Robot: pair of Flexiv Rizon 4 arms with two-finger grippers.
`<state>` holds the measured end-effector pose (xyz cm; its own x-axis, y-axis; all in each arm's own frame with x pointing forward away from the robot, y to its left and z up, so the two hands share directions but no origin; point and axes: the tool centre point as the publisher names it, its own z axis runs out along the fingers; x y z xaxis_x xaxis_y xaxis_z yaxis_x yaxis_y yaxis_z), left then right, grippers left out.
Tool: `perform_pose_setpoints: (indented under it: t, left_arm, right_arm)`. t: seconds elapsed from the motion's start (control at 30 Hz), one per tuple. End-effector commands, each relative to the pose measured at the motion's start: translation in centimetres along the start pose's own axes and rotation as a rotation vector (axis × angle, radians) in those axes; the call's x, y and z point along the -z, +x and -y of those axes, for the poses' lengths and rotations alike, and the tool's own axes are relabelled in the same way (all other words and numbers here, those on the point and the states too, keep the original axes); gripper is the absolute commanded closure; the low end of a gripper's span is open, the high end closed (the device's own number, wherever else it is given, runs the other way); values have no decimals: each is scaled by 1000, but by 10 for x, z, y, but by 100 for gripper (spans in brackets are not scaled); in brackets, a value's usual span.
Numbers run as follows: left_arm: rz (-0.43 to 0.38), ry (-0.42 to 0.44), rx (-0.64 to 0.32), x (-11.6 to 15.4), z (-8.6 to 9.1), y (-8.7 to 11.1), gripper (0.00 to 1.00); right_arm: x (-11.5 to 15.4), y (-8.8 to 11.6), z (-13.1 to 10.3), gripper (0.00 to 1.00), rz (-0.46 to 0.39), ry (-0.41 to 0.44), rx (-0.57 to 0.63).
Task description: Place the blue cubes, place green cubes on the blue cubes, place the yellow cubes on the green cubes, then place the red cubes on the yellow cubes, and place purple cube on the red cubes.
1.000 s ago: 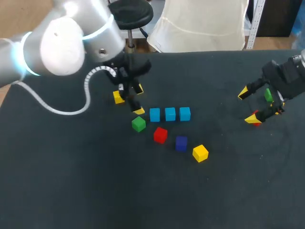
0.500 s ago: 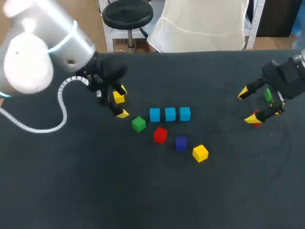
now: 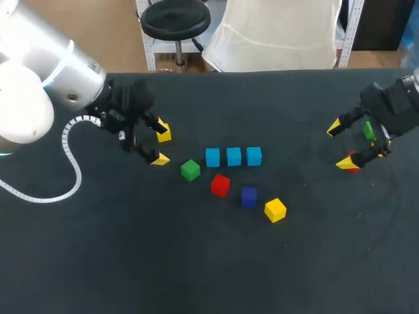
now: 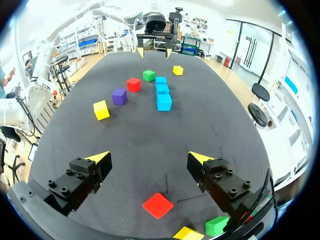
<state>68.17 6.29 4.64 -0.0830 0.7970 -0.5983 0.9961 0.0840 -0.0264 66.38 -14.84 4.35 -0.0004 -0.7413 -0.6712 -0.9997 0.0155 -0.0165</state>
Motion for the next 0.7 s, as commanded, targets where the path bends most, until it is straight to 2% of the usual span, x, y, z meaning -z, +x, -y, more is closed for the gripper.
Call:
perform_pose_setpoints:
  t: [0.03, 0.17, 0.27, 0.33, 0.7]
  left_arm:
    - [3, 18, -5, -3, -3, 2, 0]
    - [-6, 46, -12, -3, -3, 5, 0]
    - [-82, 56, -63, -6, -1, 2, 0]
    - [-131, 61, -161, -9, 2, -2, 0]
    - [-420, 250, -397, -39, -11, -19, 0]
  right_arm:
    - [0, 1, 1, 0, 3, -1, 1]
    - [0, 1, 1, 0, 3, -1, 1]
    - [0, 1, 1, 0, 3, -1, 1]
    - [0, 1, 1, 0, 3, -1, 1]
    - [0, 1, 1, 0, 3, -1, 1]
